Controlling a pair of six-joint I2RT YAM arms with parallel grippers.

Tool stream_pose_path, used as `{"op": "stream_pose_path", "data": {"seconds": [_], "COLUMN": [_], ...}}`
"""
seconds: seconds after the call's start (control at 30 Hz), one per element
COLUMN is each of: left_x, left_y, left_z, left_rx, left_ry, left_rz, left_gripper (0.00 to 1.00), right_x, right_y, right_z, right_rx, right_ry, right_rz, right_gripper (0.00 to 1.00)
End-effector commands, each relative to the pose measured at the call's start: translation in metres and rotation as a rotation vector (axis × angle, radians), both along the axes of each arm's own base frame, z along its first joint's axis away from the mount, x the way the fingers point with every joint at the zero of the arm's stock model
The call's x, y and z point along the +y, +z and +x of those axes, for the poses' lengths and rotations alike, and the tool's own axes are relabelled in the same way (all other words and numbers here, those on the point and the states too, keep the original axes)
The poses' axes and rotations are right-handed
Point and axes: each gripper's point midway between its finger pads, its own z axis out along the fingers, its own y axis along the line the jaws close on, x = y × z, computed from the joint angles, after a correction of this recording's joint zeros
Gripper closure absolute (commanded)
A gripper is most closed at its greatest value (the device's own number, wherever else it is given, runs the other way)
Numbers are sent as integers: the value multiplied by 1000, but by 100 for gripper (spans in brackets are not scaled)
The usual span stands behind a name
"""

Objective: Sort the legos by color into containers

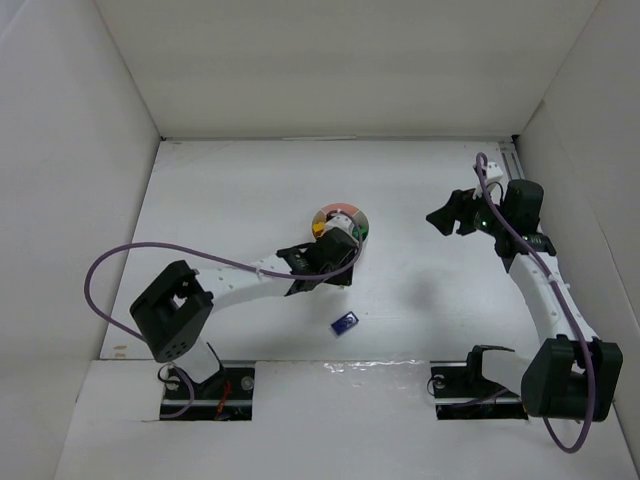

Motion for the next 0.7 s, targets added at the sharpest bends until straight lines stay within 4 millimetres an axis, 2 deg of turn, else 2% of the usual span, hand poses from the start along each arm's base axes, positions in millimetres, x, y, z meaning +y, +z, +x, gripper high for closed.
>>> {"op": "stream_pose_path", "data": {"seconds": [0.0, 0.1, 0.2, 0.33, 0.4, 0.67], "left_x": [-17, -15, -16, -16, -15, -12], "left_y": [10, 6, -6, -11, -21, -31], "left_z": [7, 11, 7, 6, 6, 8], "left_rx": [-30, -42, -25, -35, -21, -24], "left_ry": [32, 49, 46, 50, 50, 63], "left_rz": [-50, -36, -21, -6, 16, 42], "left_gripper": [60, 60, 60, 60, 60, 61], "right_x": [-2, -2, -2, -2, -2, -3], "right_y": [15, 15, 15, 15, 15, 17], "right_z": [4, 4, 4, 4, 4, 4], "right_rx": [-74, -74, -74, -74, -74, -88], "right_ry": [7, 7, 7, 7, 7, 1], "right_rz": [-12, -12, -12, -12, -12, -24], "right_gripper": [30, 30, 30, 30, 30, 30]}}
